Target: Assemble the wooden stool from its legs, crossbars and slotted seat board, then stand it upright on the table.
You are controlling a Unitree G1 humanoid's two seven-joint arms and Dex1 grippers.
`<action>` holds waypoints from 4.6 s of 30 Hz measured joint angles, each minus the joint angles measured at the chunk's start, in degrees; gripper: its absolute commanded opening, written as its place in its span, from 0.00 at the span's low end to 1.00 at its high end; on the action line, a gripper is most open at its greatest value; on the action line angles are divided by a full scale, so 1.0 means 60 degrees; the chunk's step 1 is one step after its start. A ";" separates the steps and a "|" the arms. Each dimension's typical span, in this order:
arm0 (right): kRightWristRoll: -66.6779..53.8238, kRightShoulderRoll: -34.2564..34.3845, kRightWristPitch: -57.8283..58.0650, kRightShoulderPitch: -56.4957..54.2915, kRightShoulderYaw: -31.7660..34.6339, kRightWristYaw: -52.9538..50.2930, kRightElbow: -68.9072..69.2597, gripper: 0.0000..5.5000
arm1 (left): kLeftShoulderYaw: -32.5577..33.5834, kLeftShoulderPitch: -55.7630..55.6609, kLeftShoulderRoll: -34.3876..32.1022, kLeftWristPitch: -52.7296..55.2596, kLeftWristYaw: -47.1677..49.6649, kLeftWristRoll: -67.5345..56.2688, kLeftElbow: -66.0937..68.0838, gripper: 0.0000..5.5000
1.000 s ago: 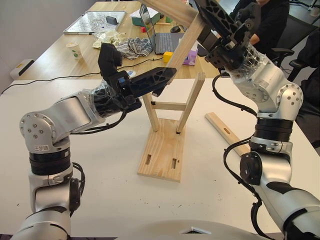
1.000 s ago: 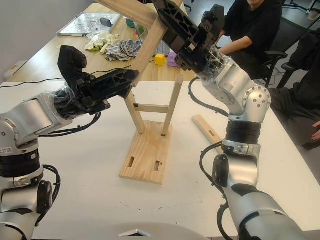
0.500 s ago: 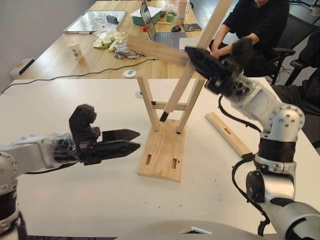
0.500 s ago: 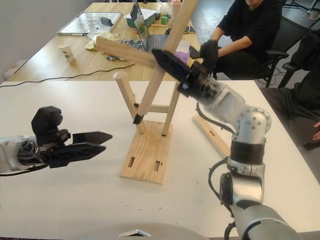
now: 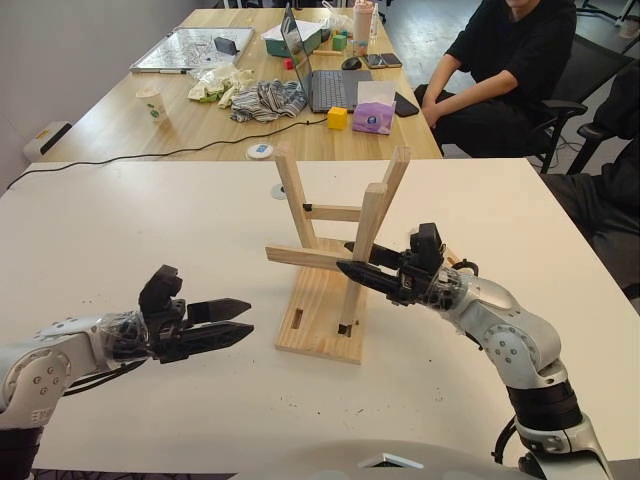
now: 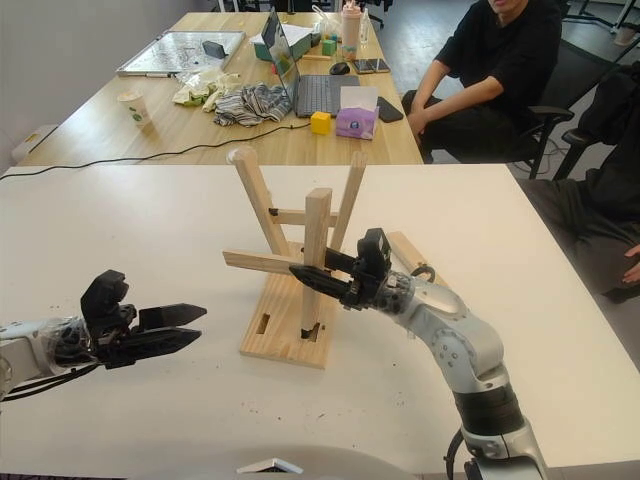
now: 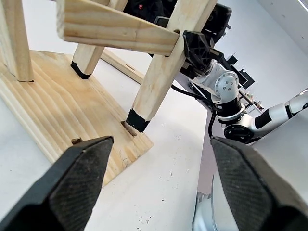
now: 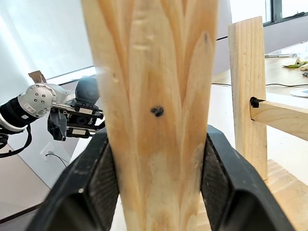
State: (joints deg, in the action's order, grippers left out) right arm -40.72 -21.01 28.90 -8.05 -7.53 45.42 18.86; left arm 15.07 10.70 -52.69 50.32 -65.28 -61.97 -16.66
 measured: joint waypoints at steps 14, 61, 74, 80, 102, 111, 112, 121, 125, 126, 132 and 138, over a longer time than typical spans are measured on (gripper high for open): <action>0.1493 -0.0399 -0.4084 0.0898 -0.0724 0.2262 -0.1546 0.37 | 0.0340 -0.0301 0.0403 0.0320 0.0284 -0.0268 0.0053 0.68; 0.1933 -0.2665 -0.1383 -0.2391 -0.1729 0.2025 -0.2568 0.37 | 0.0478 0.0016 0.1737 -0.0168 0.1727 0.0309 0.0088 0.68; 0.1901 -0.2749 -0.0273 -0.2176 -0.1169 0.1761 -0.1841 0.37 | 0.0551 0.0071 0.1793 -0.0302 0.1806 0.0377 0.0006 0.68; 0.2145 -0.2748 -0.1366 -0.2064 -0.0941 0.2306 -0.2367 0.37 | 0.0558 0.0055 0.1794 -0.0302 0.1806 0.0376 0.0006 0.68; 0.2111 -0.2284 -0.1230 -0.1705 0.0197 0.3443 -0.2594 0.37 | 0.0607 -0.0016 0.1801 -0.0301 0.1813 0.0360 -0.0051 0.68; 0.2280 -0.2164 -0.1578 -0.1435 0.0019 0.3433 -0.2560 0.37 | 0.0616 -0.0015 0.1802 -0.0297 0.1851 0.0357 -0.0052 0.68; 0.2281 -0.2136 -0.1609 -0.1365 -0.0013 0.3407 -0.2512 0.37 | 0.0616 -0.0017 0.1801 -0.0294 0.1852 0.0357 -0.0051 0.68; 0.2936 -0.1874 -0.2767 -0.1489 -0.0375 0.3158 -0.3013 0.37 | 0.0616 -0.0030 0.1801 -0.0286 0.1861 0.0356 -0.0051 0.68; 0.2963 -0.1871 -0.2812 -0.1673 -0.0433 0.3093 -0.3233 0.37 | 0.0616 -0.0031 0.1801 -0.0285 0.1862 0.0355 -0.0051 0.68; 0.3001 -0.1902 -0.2745 -0.1687 -0.0470 0.3136 -0.3242 0.37 | 0.0616 -0.0030 0.1801 -0.0285 0.1862 0.0355 -0.0051 0.68; 0.3444 -0.2673 -0.1202 -0.2727 -0.1472 0.3191 -0.2736 0.37 | 0.0614 -0.0020 0.1841 -0.0294 0.1884 0.0356 -0.0062 0.68; 0.3890 -0.2508 -0.0363 -0.4042 -0.2611 0.2996 -0.3177 0.37 | 0.0541 0.0014 0.2125 -0.0316 0.2000 0.0356 -0.0246 0.68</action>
State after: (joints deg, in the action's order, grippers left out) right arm -17.38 -36.06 26.72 -32.30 -23.19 63.39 -0.21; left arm 18.32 10.78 -39.94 48.42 -53.29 -59.83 -18.14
